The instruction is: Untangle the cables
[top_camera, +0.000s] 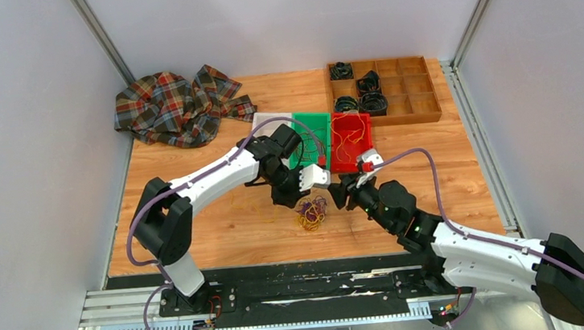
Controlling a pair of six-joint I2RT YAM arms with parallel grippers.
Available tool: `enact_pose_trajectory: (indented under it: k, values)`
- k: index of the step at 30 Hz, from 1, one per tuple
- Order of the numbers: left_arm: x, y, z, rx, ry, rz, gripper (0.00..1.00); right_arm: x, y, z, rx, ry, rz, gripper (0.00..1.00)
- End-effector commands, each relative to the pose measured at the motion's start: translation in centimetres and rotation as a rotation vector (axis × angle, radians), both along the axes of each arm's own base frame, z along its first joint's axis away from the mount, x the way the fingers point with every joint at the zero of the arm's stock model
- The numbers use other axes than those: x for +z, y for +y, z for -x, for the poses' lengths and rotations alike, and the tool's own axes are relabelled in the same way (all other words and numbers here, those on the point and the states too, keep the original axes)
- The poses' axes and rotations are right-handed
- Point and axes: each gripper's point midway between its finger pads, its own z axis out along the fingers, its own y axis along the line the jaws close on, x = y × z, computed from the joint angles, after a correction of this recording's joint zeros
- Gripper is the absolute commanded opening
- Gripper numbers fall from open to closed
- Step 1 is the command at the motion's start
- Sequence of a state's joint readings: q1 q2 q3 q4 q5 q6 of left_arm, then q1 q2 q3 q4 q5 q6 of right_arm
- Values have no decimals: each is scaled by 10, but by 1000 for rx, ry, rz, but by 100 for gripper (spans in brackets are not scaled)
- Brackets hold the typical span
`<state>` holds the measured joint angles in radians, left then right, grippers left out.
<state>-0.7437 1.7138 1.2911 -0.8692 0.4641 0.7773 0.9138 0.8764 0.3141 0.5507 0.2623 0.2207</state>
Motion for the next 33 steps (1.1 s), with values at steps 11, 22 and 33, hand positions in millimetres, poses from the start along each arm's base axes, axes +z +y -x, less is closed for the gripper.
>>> enact_pose_trajectory:
  k: [11,22,33]
  values:
    - [119,7,12,50,-135,155,1,14,43,19,271,-33,5,69]
    - [160,18,37,87,-130,237,1,41,102,23,447,-72,-46,69]
    - [196,22,44,71,-181,296,1,18,139,9,472,-15,-60,55]
